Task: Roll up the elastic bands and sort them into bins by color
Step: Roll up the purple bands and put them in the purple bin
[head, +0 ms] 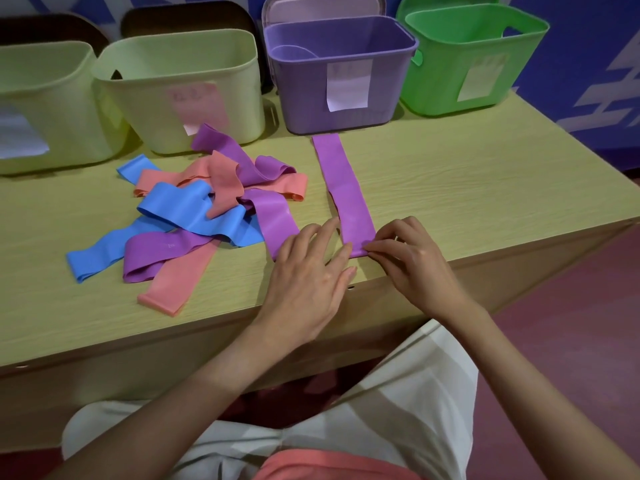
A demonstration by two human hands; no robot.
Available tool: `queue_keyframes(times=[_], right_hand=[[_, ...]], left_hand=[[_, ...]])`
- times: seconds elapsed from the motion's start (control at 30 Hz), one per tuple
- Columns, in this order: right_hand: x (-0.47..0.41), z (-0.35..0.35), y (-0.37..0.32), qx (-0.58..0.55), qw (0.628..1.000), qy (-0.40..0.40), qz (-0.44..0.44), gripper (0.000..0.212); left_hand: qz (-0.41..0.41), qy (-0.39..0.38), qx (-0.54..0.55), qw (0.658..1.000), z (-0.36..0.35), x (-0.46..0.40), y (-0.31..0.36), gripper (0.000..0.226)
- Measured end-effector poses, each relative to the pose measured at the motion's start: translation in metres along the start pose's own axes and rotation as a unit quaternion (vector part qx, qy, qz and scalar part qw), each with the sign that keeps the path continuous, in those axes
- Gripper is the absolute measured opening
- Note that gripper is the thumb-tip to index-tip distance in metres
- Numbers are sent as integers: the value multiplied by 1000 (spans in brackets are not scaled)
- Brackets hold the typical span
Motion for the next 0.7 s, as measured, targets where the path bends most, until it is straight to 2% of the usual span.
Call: queue_keyframes(times=[0.17,0.27,0.43,0.57,0.63,0.7], right_hand=[[-5,-1,6,-11,1000,-17,-2,17],[-6,0,7,-15,1000,-14,-9,20],[-9,-1,7,-51,998,-4,-35,18],[-6,-4,7,-70,994,16,-76,13],[-3,-3,6,-60,995,27,-70,18],[0,-2,6,-58,996,29,-67,12]], left_hand=[[6,42,17,999,-2,-16,-3,32],[4,84,93,992,-3,-22,-4,18],[19,62,197,978,-12,-27,-4,14],[-21,87,143,986,-10,-28,-3,10],[-53,91,104,989,-11,-27,-1,9],[-78,85,90,989,-12,-29,-2,11]])
Point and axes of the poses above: each hand's wrist, its own x-axis away from the middle knuckle, its own z-axis out of the back of the hand, y = z × x, the point moved 3 cm from there along -x, towards the middle knuckle, and after that the axes turned 14 degrees about -x, right-handed, at the moved point
